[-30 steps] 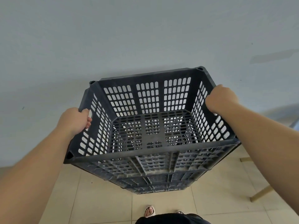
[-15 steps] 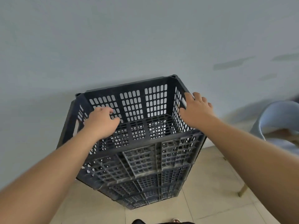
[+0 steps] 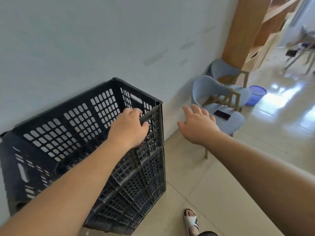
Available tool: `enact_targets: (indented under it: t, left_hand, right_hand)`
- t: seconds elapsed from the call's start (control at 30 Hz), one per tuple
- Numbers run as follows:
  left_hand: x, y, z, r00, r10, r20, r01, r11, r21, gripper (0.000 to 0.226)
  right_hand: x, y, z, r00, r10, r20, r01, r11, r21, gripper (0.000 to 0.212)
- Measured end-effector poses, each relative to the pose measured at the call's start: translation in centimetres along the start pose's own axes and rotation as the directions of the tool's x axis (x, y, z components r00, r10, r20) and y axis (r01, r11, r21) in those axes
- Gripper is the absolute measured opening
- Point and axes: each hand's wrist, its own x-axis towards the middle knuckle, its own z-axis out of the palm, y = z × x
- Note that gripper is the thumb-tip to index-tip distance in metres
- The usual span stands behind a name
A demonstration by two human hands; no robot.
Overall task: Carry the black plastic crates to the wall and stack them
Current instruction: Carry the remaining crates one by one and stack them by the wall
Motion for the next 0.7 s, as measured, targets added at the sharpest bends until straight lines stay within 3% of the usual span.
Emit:
enact_targets:
  t: [0.3,0.53,0.7]
  left_hand:
    - [-2.2,13.5,5.5,0.941,0.313,0.126,-0.320,0.947,0.040,0.056]
    - [-5.6,28.1,11.3,0.841,0.499,0.210,-0.512,0.859,0.010,0.059]
    - [-10.6,41.2,16.0,0.725,0.627,0.286,-0.652,0.758,-0.011,0.060]
  right_hand:
    - [-10.5,12.0,-0.9,0.927,0.375,-0.032,-0.370,0.923,0.104,0.059]
    - [-19.7,24.1,-2.1,0.792,0.609,-0.054,-0.599,0.790,0.132,0.066]
    - [-28.2,34.8,-3.1,0.664,0.746,-0.055,-0.730,0.662,0.170,0.071]
